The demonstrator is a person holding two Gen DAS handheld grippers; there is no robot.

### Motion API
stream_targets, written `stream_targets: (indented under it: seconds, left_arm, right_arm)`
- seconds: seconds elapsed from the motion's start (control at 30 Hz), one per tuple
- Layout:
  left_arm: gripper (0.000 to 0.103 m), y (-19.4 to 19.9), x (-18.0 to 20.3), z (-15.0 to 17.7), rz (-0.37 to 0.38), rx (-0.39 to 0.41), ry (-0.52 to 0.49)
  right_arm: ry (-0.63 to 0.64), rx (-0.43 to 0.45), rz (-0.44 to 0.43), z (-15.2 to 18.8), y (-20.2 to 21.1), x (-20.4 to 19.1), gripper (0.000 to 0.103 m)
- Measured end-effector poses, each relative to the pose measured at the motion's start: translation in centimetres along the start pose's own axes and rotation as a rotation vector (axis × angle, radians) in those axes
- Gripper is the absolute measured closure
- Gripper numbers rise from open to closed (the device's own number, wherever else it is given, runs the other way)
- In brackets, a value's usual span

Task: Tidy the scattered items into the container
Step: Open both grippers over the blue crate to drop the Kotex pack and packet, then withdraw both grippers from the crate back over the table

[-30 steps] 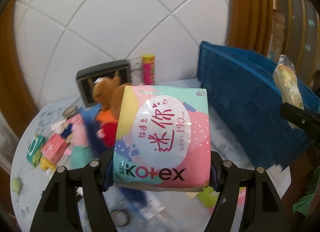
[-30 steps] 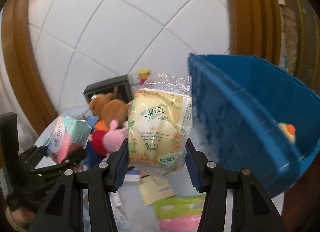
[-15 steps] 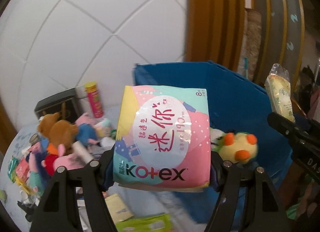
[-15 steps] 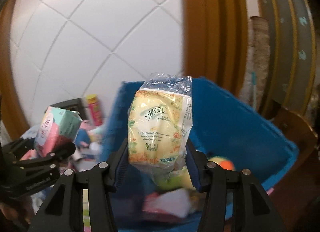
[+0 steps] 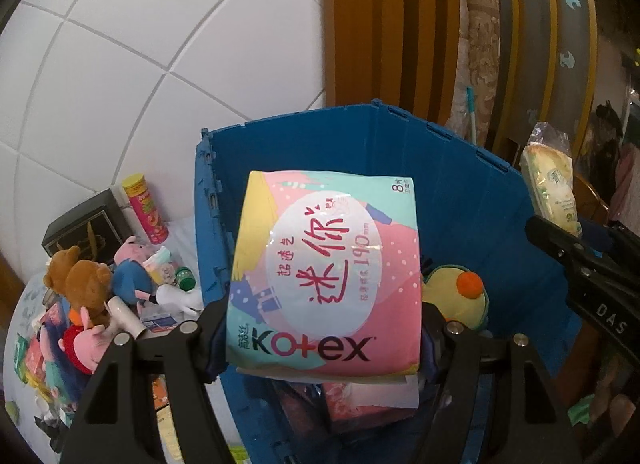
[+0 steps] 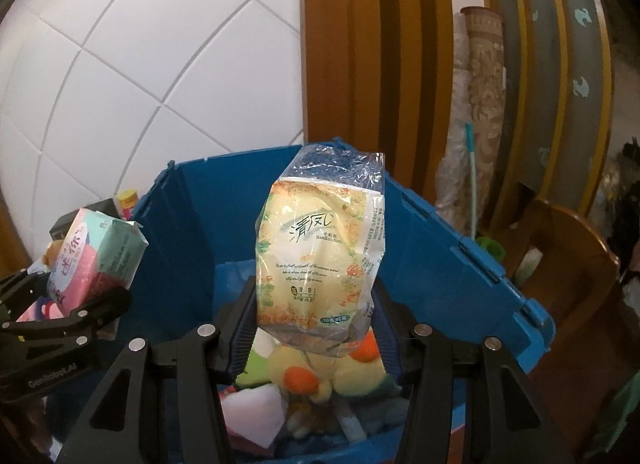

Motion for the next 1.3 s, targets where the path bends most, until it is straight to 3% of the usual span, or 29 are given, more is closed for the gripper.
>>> stream_targets:
  seconds: [0.07,0.13,0.2,0.27,0.33,0.5,0.8,1.03,1.3]
  left_arm:
    - [0.032,0.0,0.1,-0.2,0.002,-0.001,-0.005]
    - [0.023,0.0,0.3,-0.2,0.006,-0.004,-0.013]
    - [0.007,0.0,0.4,-0.3,0.004,-0.002,-0.018]
    - [0.0,0.0,0.3,-0.4,0.001,0.001,-0.022]
    - [0.0,-0.1,0.3,-0.3,0.0,-0.003,-0.02]
    - [0.0,0.0,-0.8,0.4,-0.021,-0.019,0.001]
    - [0.0,2.2,-4.9,2.1,-0.067,-0.001,0.062]
    - [0.0,6.6,-11.8,5.6,-0.13,0.028,0.13]
    - [0.0,11.2,-23.3,13.4,-0.237,-0.011,0.216]
  right_arm:
    - [-0.005,-0.009,-0.003,0.1,-0.7,0.2,0.051]
    - [-0.012,-0.008,-0.005,0.2,-1.0,0.3,0.04]
    - [-0.02,-0.005,-0.003,0.1,-1.3,0.3,0.022]
    - [-0.027,-0.002,-0.002,0.0,-1.6,0.3,0.009]
    - [-0.034,0.002,0.001,-0.1,-1.7,0.3,0.002]
    - [-0.053,-0.006,0.035,0.2,-1.6,0.7,0.0]
    - [-0.047,0.001,0.004,0.8,-0.7,-1.9,0.0]
    - [-0.016,0.041,-0.063,1.6,2.3,-8.7,0.0]
    - [0.044,0.048,-0.169,4.4,5.5,-20.6,0.0]
Point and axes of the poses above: each gripper's, at about its wrist camera, not at the fingertips, and y roughly against the way its jaws point, x to its right, z to its underside, the point moved 10 cm from there along -y, roughly the way its jaws point, and after that the axes turned 1 degree about -x, right-handed, at the moved point
